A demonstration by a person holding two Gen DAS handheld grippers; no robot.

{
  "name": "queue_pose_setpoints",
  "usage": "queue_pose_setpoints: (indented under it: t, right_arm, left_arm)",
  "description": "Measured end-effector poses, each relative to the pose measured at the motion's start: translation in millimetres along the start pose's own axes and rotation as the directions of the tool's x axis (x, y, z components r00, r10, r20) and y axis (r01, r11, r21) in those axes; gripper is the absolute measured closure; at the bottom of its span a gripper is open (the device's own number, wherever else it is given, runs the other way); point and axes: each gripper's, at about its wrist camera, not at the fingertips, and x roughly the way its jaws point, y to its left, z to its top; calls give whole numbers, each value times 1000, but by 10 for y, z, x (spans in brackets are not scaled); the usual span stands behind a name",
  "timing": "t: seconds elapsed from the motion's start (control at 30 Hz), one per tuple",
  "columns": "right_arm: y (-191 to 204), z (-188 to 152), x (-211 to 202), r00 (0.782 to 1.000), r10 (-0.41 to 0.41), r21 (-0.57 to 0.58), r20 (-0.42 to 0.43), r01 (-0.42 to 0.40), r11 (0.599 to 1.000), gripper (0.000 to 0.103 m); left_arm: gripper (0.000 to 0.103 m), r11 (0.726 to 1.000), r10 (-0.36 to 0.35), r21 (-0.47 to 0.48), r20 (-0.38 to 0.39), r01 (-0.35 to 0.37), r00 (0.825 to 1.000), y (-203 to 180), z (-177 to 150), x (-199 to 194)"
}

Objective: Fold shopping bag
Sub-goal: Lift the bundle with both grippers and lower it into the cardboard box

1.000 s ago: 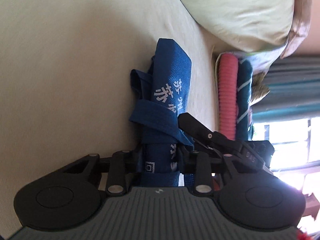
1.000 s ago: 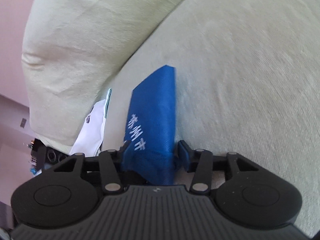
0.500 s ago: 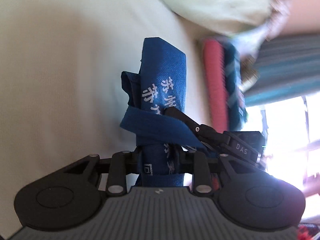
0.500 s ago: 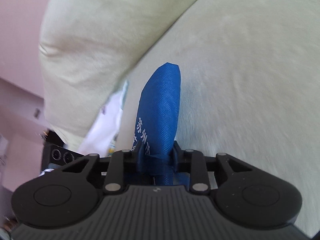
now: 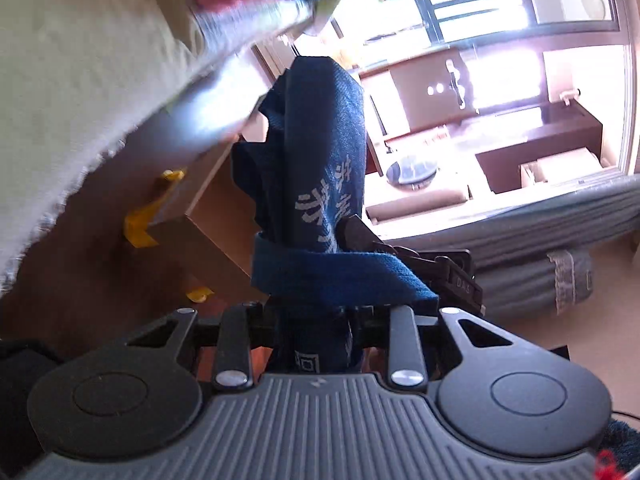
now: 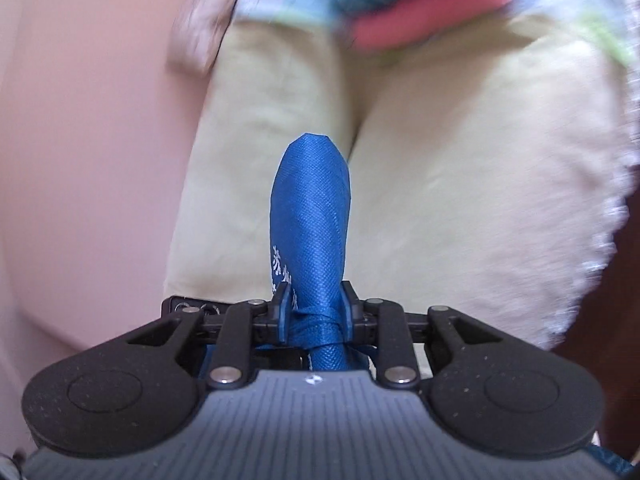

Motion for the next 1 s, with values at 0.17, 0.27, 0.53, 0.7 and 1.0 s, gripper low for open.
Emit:
queue_pose_setpoints:
  t: [0.17, 0.27, 0.53, 0.7, 1.0]
  right_arm:
    - [-717, 206, -1020, 964, -75, 201, 256, 22, 979, 84]
    - [-1193, 410, -1394, 923, -130, 288, 362, 22, 957, 85]
    - [-1804, 870, -1680, 828, -281, 351, 484, 110, 930, 85]
    - [-2196, 984, -1506, 787, -445, 419, 427, 264, 869, 85]
    - [-2899, 1331, -770, 733, -645, 475, 216, 498, 725, 85]
  left_arm:
    - [59, 996, 92, 18, -186, -90, 978, -206, 518, 1285]
    - [58, 993, 100, -35, -245, -111, 964, -159, 662, 1819]
    - [59, 979, 140, -98, -299, -177, 944, 123, 1080, 2366]
    - [59, 930, 369, 123, -302, -348, 879, 160, 814, 2444]
    - [59, 819, 524, 415, -258, -397, 811, 107, 621, 2597]
